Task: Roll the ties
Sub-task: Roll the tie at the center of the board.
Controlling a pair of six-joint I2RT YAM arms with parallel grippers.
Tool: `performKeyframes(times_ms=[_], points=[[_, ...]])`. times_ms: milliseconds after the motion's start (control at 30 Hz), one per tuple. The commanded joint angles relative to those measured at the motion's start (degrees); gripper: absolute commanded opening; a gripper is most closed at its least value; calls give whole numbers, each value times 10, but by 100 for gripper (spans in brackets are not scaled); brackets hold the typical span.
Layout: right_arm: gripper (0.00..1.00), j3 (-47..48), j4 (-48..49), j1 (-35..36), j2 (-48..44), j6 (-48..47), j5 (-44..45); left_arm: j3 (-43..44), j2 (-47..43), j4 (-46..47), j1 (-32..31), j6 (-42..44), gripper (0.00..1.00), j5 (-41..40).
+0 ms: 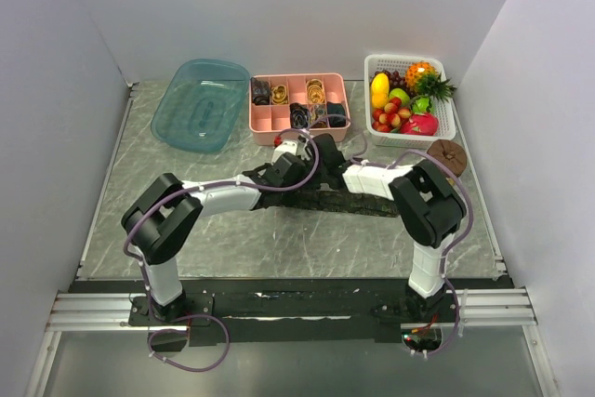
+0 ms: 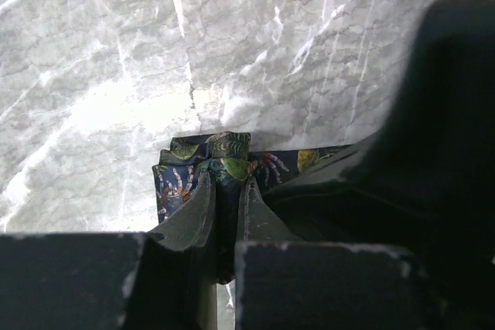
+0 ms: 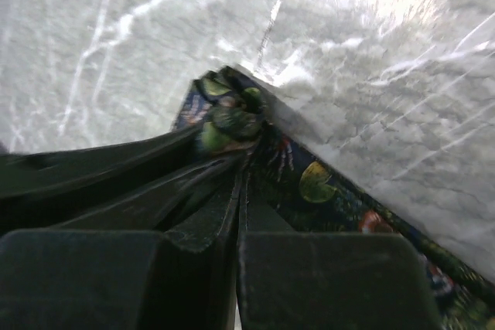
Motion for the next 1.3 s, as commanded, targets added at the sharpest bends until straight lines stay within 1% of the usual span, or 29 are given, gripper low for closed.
performKeyframes(times_ms=[0, 100, 133, 300, 467, 567, 600, 767, 967, 1067, 1100, 1167, 1200, 1267], points=[[0, -10, 22, -15, -43, -9, -3, 6, 38, -22, -16, -9, 9, 37], [0, -16, 21, -21, -47, -10, -1, 10, 44, -24, -22, -10, 17, 36], [0, -19, 22, -22, -46, -10, -1, 9, 47, -21, -23, -10, 23, 36], [0, -27, 18, -33, -49, -13, 3, 12, 52, -19, -28, -14, 39, 37], [0, -33, 15, -43, -57, -16, 6, 16, 59, -18, -33, -20, 45, 38], [0, -39, 18, -47, -62, -16, 5, 19, 59, -18, -37, -21, 51, 35], [0, -40, 17, -48, -63, -16, 5, 18, 59, -17, -38, -21, 56, 34], [0, -45, 17, -51, -67, -18, 6, 15, 47, -12, -41, -26, 64, 27], [0, -46, 19, -53, -82, -22, -4, -18, -6, 12, -41, -39, 69, 21], [0, -47, 26, -54, -87, -21, -13, -30, -45, 19, -41, -47, 75, 7], [0, -44, 28, -53, -88, -20, -17, -36, -65, 19, -40, -49, 79, 3], [0, -41, 27, -52, -91, -23, -19, -40, -81, 17, -39, -48, 83, -8], [0, -37, 26, -50, -92, -24, -20, -38, -93, 12, -38, -49, 86, -11], [0, -31, 22, -48, -96, -27, -18, -32, -100, -2, -37, -51, 88, -19]])
